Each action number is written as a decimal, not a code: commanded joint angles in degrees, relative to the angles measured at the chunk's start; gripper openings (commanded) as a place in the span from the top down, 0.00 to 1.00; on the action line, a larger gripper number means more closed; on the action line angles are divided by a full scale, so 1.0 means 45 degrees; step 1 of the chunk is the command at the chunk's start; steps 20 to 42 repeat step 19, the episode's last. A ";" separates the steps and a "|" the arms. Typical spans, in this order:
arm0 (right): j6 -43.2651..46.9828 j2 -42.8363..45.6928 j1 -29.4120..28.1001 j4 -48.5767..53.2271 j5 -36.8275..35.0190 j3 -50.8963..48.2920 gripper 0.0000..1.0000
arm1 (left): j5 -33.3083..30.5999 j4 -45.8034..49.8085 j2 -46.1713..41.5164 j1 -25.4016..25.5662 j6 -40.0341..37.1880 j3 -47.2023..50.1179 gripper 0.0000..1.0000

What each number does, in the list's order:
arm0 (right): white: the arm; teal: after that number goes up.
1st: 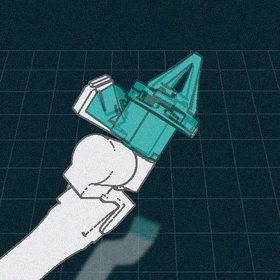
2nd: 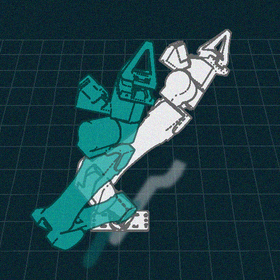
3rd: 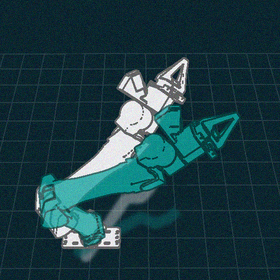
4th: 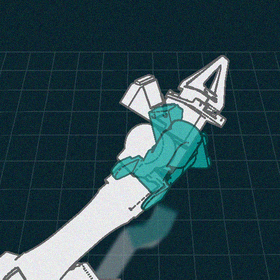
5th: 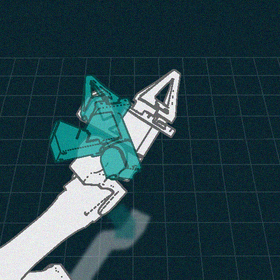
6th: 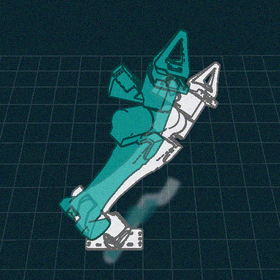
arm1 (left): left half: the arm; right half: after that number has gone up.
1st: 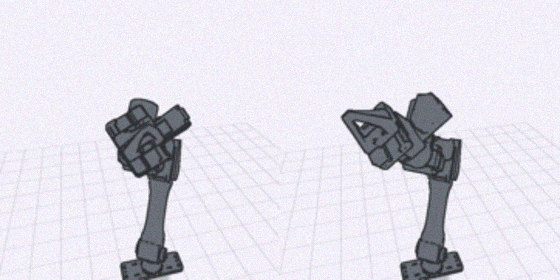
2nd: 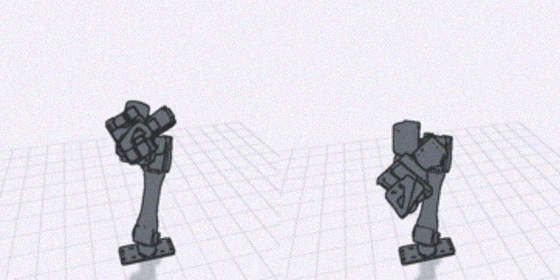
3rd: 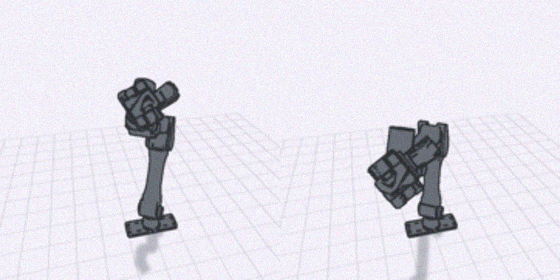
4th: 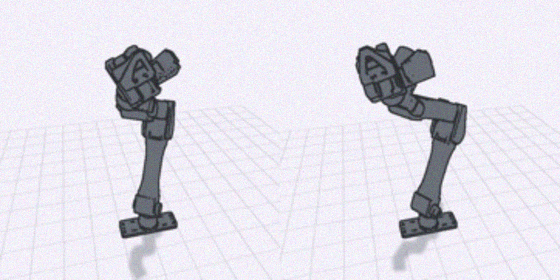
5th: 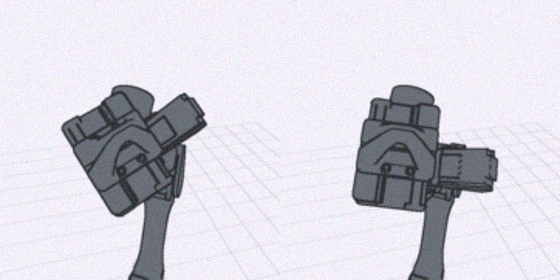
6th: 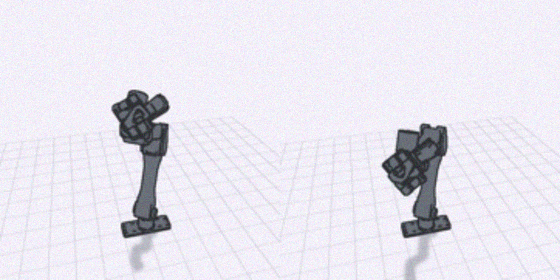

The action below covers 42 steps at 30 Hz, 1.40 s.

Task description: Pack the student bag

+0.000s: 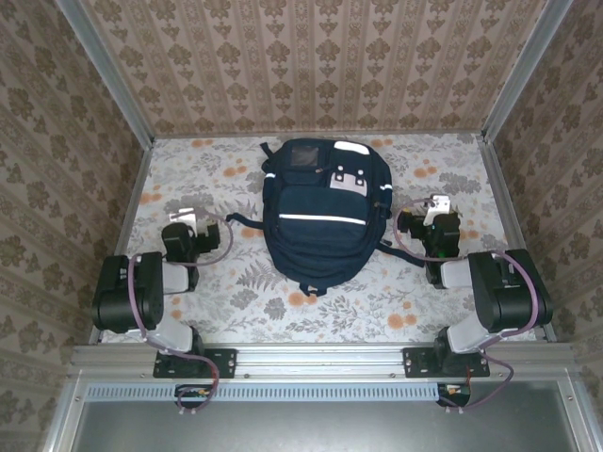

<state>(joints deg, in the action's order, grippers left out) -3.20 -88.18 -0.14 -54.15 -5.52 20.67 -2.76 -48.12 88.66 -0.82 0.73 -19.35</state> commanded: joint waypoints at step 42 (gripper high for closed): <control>0.0106 0.0132 -0.0241 0.0906 -0.0384 0.0472 0.00 | 0.0249 -0.0114 -0.0135 0.0436 -0.0796 -0.0894 0.00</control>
